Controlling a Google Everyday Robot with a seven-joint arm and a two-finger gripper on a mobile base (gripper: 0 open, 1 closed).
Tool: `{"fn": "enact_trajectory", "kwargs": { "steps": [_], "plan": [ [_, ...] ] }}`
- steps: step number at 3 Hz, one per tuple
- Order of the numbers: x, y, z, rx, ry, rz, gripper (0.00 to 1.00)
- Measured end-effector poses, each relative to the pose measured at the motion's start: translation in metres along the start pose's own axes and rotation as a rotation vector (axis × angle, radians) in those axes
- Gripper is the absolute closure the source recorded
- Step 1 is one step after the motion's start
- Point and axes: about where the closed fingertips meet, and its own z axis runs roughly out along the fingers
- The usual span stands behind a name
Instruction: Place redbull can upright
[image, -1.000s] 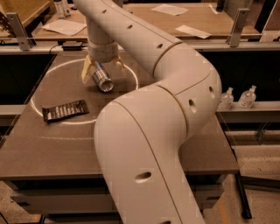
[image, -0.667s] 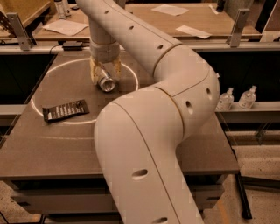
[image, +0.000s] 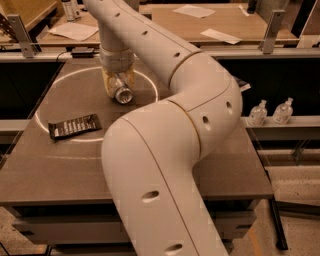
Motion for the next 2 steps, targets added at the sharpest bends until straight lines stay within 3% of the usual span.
{"fn": "enact_trajectory", "kwargs": {
  "steps": [1, 2],
  "plan": [
    [0.003, 0.011, -0.016, 0.000, -0.021, -0.071, 1.00],
    [0.022, 0.015, -0.047, 0.002, -0.060, -0.070, 1.00]
  ]
}}
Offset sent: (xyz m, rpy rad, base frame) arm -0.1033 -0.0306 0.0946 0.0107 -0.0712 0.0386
